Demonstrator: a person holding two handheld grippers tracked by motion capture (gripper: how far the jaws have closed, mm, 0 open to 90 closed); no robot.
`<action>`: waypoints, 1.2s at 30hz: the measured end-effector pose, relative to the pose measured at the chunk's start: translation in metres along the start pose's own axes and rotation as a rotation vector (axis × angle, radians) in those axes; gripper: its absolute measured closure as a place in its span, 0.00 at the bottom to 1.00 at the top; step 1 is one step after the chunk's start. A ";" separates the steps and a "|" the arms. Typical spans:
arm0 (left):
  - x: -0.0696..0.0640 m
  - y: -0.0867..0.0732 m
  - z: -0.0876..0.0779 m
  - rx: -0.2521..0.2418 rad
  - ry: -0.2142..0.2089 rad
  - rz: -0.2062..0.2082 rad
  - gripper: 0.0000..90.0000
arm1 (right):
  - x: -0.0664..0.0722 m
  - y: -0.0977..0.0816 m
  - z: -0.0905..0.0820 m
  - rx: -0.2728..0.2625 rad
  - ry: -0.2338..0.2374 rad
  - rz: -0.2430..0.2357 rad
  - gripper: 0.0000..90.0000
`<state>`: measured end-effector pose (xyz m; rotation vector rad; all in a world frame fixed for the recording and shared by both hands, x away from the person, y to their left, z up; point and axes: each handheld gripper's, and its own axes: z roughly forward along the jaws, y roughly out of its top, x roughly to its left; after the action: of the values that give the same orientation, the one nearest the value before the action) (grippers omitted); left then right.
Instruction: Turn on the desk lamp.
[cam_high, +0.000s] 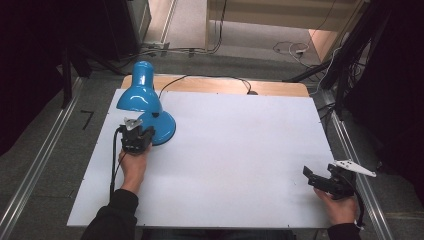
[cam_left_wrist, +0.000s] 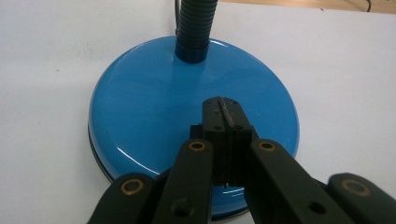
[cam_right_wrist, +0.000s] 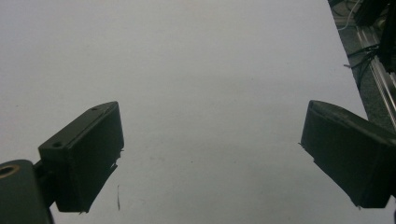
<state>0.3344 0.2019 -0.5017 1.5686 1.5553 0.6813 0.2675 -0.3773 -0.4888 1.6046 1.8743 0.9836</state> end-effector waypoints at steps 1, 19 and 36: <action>0.000 0.000 0.000 0.001 0.000 -0.001 1.00 | 0.000 0.000 0.000 0.000 0.000 0.000 0.05; 0.000 -0.001 0.000 -0.002 -0.001 -0.006 1.00 | -0.001 0.000 0.000 0.004 0.000 0.001 0.05; 0.000 -0.002 0.000 -0.008 0.002 0.002 1.00 | 0.000 -0.001 0.001 0.006 0.001 -0.002 0.05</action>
<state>0.3335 0.2016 -0.5032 1.5641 1.5503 0.6899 0.2677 -0.3771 -0.4896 1.6062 1.8808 0.9787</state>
